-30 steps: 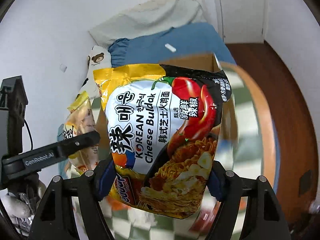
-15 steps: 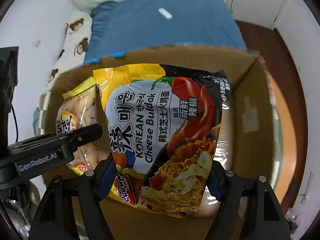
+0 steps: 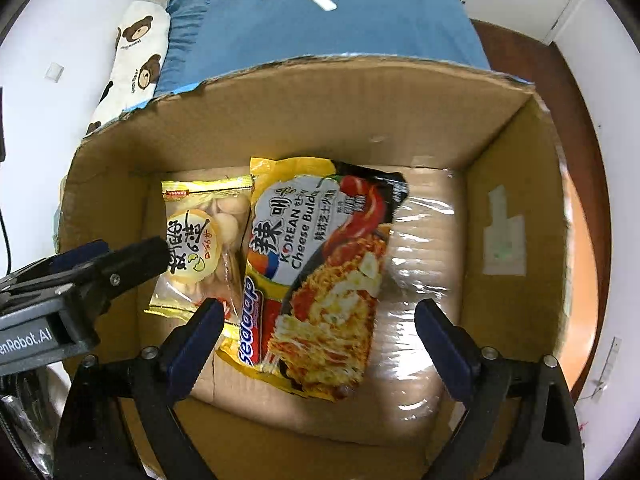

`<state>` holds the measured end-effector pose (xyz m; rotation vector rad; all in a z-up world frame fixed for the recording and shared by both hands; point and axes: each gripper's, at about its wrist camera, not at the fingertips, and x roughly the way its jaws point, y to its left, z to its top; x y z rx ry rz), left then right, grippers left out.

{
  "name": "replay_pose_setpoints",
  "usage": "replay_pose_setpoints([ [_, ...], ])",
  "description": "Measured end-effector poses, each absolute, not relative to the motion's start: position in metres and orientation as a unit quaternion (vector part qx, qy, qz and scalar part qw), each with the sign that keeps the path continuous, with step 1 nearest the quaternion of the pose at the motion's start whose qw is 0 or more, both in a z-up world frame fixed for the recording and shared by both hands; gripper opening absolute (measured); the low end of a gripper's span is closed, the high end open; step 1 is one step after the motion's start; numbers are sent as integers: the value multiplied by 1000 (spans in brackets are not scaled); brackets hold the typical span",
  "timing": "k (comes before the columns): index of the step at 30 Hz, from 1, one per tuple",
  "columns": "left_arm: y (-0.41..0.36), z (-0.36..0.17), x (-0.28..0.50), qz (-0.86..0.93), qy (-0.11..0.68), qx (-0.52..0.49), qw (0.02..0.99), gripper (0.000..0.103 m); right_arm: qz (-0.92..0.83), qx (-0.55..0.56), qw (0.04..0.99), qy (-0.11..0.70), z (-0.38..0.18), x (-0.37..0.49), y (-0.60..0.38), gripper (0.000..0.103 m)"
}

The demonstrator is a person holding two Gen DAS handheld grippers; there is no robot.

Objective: Organize snacks
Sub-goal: 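Carry both packs into the cardboard box and open both tools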

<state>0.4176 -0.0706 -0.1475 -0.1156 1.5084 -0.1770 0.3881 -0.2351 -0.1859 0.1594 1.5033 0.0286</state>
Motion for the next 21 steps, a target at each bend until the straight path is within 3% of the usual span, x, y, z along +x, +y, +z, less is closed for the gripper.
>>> replay_pose_setpoints([
  [21,-57,-48,301,-71,555,-7,829,100,-21,56,834,548,-57,252,-227,98],
])
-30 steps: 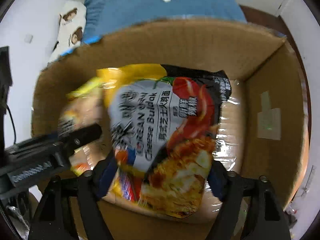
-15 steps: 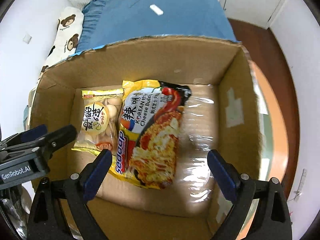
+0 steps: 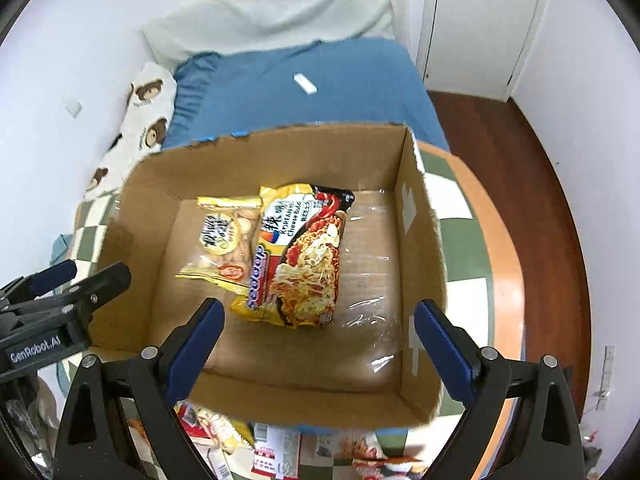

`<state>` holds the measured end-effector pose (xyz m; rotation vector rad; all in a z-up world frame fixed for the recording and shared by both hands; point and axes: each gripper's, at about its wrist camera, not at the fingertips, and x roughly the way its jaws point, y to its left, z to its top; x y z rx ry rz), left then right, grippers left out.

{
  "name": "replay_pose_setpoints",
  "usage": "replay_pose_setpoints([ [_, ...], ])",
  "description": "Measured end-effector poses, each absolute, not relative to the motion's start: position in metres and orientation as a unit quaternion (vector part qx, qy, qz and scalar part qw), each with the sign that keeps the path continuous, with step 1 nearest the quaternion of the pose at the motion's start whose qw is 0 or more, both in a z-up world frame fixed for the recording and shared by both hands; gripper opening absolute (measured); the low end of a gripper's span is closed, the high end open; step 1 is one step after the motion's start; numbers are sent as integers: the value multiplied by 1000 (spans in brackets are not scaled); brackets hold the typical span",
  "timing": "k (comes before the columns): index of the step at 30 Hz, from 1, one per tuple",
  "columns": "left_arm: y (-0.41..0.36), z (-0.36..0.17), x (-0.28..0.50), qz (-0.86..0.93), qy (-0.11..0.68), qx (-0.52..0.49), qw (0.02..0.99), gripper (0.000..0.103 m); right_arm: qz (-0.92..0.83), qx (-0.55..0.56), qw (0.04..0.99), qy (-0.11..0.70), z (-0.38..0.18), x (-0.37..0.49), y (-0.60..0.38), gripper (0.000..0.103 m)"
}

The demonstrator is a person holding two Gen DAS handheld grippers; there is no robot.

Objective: Organize snacks
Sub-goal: 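Carry both packs into the cardboard box and open both tools, then grasp the orange bag with left tool while right tool grasps white wafer pack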

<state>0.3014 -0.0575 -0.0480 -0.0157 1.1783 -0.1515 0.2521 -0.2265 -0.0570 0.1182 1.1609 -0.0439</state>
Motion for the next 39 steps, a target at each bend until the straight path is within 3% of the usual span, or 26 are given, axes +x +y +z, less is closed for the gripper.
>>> replay_pose_setpoints([
  [11,-47,-4,244,-83,505,-16,859,100,-14,69,866,495,-1,186,-215,98],
  [18,-31,-15,209,-85,514,5,854,100,-6,102,857,505,-11,142,-209,98],
  [22,-21,-61,178,-86,545,82,830,100,4,137,830,540,-56,117,-203,98],
  [30,4,-203,118,-110,649,236,715,100,17,192,756,625,-157,66,-181,96],
  [35,-2,-247,104,-145,649,305,681,99,27,168,740,650,-185,46,-159,92],
  [39,-12,-255,105,-170,628,326,686,76,36,151,734,661,-197,37,-143,87],
])
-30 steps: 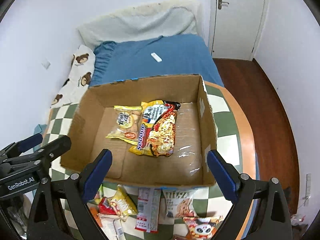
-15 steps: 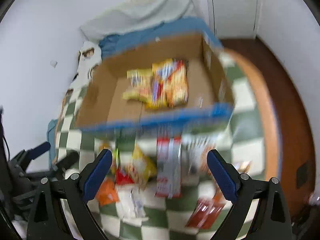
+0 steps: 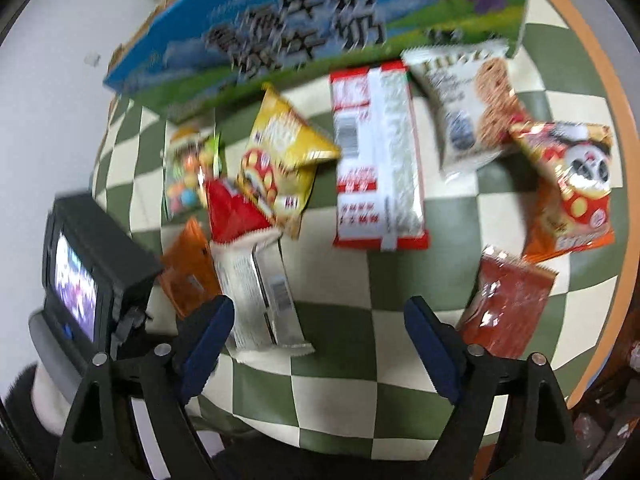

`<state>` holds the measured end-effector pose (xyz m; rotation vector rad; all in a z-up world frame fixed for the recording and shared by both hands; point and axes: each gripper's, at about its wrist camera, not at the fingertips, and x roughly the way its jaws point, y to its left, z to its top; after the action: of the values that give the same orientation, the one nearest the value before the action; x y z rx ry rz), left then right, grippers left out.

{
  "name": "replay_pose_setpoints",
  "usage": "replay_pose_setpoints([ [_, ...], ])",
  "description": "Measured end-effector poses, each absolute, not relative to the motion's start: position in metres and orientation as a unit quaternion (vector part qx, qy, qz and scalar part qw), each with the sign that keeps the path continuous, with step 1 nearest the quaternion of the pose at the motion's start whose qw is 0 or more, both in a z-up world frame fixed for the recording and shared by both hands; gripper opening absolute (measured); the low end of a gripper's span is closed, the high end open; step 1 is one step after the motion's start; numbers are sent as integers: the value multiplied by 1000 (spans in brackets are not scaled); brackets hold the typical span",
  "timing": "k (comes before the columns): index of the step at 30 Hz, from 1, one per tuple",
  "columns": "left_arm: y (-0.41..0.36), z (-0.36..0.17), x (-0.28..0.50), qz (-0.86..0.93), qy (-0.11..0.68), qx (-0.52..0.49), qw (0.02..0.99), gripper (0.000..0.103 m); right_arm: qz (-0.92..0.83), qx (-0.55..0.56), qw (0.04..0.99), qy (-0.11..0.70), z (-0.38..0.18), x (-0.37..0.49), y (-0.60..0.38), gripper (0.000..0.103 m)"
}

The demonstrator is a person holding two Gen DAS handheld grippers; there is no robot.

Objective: Organize snacks
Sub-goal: 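Grasp the orange bag with left tool while right tool grasps white wafer pack, then carry both packs into the box, release them, and withdraw both tools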

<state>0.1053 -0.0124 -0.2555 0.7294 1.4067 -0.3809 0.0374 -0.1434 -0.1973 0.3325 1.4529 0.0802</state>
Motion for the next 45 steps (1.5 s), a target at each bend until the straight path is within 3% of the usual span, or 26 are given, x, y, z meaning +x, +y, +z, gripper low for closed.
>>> replay_pose_setpoints([
  [3,-2,-251,111,-156,642,276,698,67,42,137,732,666,-202,38,-132,85],
  [9,75,-257,123,-47,733,43,677,66,59,116,728,673,-219,48,-100,84],
  [13,119,-267,121,1,747,-78,660,66,85,102,708,693,-244,65,-69,84],
  [15,121,-269,119,-4,754,-84,651,67,96,89,702,700,-257,70,-53,80],
  [18,114,-272,116,-24,762,-46,646,69,90,52,700,707,-270,71,-43,58],
  [29,92,-271,95,-31,756,-35,653,69,72,94,683,721,-273,41,-86,58],
  [37,120,-276,122,-4,740,-103,665,69,49,91,691,716,-281,40,-72,62],
  [39,122,-268,120,-5,729,-81,680,59,45,85,695,712,-280,36,-68,58],
  [45,97,-274,111,-43,733,-12,679,60,50,76,693,715,-288,35,-53,61],
])
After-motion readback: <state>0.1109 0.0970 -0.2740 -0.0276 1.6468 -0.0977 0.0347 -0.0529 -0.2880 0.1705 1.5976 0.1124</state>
